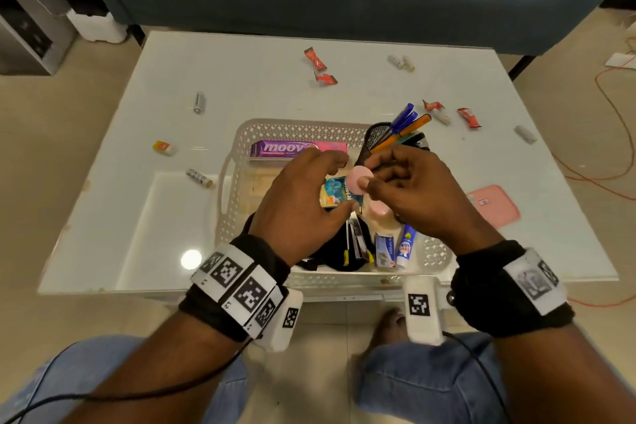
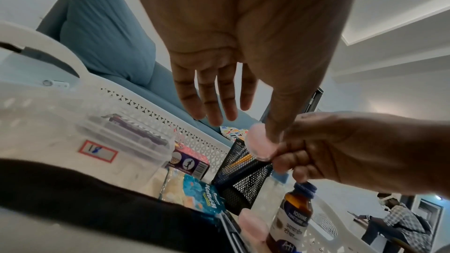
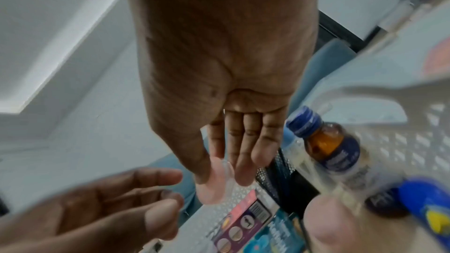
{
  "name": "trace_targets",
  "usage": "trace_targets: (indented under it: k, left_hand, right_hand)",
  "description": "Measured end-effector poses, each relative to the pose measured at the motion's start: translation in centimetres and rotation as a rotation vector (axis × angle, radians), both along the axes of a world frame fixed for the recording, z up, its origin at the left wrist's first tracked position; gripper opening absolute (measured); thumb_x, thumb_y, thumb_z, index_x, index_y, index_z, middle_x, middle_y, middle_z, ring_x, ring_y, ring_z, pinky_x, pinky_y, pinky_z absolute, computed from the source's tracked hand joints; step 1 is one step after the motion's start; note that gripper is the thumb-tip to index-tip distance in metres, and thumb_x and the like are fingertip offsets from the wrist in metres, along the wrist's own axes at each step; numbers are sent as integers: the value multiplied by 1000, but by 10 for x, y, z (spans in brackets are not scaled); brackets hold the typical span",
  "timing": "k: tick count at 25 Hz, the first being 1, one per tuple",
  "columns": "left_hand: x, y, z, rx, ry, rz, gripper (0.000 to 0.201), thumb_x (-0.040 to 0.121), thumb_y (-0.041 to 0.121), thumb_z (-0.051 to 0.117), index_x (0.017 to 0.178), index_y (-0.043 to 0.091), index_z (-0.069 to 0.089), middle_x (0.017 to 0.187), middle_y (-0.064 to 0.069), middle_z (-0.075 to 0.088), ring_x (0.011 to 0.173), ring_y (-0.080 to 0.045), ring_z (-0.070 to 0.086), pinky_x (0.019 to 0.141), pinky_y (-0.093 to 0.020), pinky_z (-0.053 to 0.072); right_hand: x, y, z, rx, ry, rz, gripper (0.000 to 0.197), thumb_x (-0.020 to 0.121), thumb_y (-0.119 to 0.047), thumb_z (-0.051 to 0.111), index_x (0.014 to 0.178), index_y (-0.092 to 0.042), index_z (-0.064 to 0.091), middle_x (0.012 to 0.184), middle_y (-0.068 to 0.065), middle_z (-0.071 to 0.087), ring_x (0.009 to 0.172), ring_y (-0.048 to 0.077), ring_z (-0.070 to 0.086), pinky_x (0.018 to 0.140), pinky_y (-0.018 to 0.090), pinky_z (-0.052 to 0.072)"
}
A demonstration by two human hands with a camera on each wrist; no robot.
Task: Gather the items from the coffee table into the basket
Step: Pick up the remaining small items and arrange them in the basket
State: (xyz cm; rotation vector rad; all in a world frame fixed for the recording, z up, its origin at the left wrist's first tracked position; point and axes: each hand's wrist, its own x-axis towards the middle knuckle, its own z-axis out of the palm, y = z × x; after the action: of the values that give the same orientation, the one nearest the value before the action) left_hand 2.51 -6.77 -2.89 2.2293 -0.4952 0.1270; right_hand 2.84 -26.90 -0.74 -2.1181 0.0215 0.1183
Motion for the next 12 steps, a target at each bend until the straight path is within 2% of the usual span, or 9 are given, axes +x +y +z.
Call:
trace_targets:
  k: [2,4,7,10,12]
  left_hand:
    - [2,5,1,19,9,15,42,80,34,77,118,21,65,109,3,61,97,-15,59,86,-36,51]
    - [6,14,3,11,12,51,33,81,34,78,110,21,68,106,4,62,96,-13,58,87,-35,51]
    - [12,27,3,22,40,99,26,82,37,79,101,21,70,102,6,64,95,-12,57,86,-34,49]
    - [13,31,3,55,89,110,24,83,39,78,99,22,70,102,6,64,98,-13,56,87,-35,49]
    - [12,30,3,69,112,105,23,85,40,77,99,23,70,103,6,64,101,-14,57,87,-36,50]
  right_hand:
    - [-3,-7,-4,-276,-42,1,21,85,-27,82,102,-25,71,84,-13,70,72,0,65,65,15,49]
    - [-9,-6,-8,-427,-38,41,21,85,-31,82,102,-27,71,86,-14,69,78,0,64,72,22,52]
    - [-14,0,-18,-532,-20,78,22,86,-28,80,106,-25,74,94,-5,72,83,12,67,73,27,52]
    - [-13,4,-31,-668,14,76,25,86,-20,76,110,-19,75,101,8,74,91,26,71,79,35,58]
    - [-10,5,-36,-739,80,107,26,87,-18,74,113,-14,74,102,13,73,94,30,70,81,35,58]
